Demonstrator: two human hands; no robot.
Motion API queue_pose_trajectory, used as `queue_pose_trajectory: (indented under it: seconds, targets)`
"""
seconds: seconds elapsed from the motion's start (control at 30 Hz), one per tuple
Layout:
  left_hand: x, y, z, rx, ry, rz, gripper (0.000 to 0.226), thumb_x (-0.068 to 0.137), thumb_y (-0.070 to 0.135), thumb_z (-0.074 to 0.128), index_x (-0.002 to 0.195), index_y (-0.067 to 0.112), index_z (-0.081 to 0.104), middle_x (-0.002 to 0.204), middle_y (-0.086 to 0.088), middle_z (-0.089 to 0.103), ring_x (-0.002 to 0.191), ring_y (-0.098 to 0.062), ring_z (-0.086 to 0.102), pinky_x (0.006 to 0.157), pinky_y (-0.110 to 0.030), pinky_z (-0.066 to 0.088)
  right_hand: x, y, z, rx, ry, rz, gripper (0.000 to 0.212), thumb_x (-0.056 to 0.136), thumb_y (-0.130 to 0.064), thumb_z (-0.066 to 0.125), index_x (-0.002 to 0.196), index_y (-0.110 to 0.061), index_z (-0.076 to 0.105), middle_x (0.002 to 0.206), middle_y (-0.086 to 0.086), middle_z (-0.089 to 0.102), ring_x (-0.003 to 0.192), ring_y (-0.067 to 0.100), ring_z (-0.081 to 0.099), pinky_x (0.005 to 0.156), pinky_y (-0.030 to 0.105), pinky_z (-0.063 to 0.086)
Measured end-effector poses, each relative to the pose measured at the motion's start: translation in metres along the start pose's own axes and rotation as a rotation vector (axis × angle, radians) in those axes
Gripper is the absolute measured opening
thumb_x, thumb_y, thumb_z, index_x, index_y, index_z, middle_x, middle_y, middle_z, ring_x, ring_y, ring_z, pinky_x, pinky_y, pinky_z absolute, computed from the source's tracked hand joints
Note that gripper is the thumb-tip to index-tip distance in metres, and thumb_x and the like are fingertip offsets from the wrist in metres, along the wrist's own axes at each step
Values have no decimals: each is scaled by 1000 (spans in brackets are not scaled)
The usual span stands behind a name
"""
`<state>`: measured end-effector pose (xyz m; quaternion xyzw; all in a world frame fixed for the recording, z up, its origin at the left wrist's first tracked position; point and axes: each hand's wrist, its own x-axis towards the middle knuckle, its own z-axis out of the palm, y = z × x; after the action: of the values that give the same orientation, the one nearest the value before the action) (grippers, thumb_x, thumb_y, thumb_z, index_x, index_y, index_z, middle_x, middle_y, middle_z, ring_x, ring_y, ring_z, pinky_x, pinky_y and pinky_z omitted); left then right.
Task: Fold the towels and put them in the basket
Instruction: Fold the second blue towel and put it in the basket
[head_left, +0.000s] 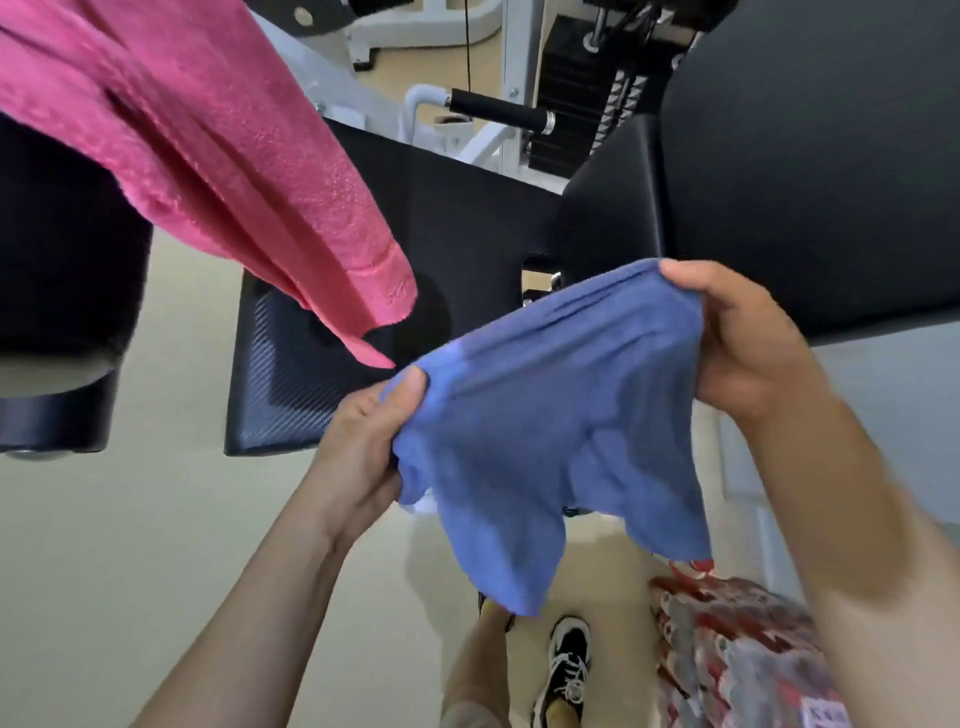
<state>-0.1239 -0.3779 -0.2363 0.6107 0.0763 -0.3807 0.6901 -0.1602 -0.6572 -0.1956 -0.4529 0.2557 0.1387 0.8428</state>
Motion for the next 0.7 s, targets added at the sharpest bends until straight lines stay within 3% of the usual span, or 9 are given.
queue_pose_trajectory:
  seconds: [0.03,0.1,0.2,0.3,0.37,0.47,0.57,0.63,0.7]
  targets:
    - [-4,10,5,-186,-19,-19,54,85,54,57,100,4,72,93,-14,70,80,-24,66,64,-29,53,-9,1,3,44,15,-26,36,79,-29,49,86,-8,78,92,8,74,89,20,70,74,25,56]
    - [-15,26,16,-385,-70,-108,56,89,53,49,118,9,67,112,-13,69,105,-25,65,84,-32,55,-31,4,8,130,44,-76,33,80,-29,50,82,-11,77,84,7,74,80,20,70,70,25,56]
    - [-38,40,35,-488,-158,-235,45,87,51,54,109,15,70,97,-6,72,92,-21,67,80,-30,55,-70,2,16,250,-11,-150,35,84,-28,46,75,-13,76,74,4,72,69,16,70,64,23,55]
    - [-54,53,77,-286,-177,-194,33,88,44,54,97,20,75,94,-3,73,91,-20,68,74,-26,56,-108,-1,27,172,-98,-220,35,89,-19,39,83,-8,72,80,7,71,76,18,69,68,24,55]
    - [-68,62,115,99,-290,-35,21,91,37,57,98,25,73,92,0,73,92,-22,68,66,-26,54,-131,3,33,-46,-166,-310,28,89,-10,39,99,3,62,96,17,68,89,28,65,79,33,53]
    - [-105,66,162,509,-305,362,15,75,37,72,82,25,67,64,2,63,55,-10,57,51,-25,45,-173,10,27,-188,-23,-370,18,83,-10,56,98,-1,56,89,21,61,83,29,57,75,39,44]
    - [-142,73,199,523,-271,631,17,79,20,72,66,15,63,58,2,58,56,-7,52,52,-22,44,-223,27,6,-189,-46,-314,37,81,-17,66,109,2,51,95,36,57,90,33,55,79,42,38]
    - [-161,76,220,560,-270,726,16,82,12,69,70,2,61,60,-2,58,58,-6,52,54,-21,44,-256,40,-9,-287,-9,-261,32,77,-20,69,102,-1,60,89,20,61,84,25,57,73,33,43]
    - [-171,76,239,543,-223,793,18,83,11,69,70,5,57,62,0,56,59,-6,51,55,-20,45,-293,58,-26,-354,68,-256,12,73,-18,70,83,-12,69,79,6,64,75,15,59,64,26,45]
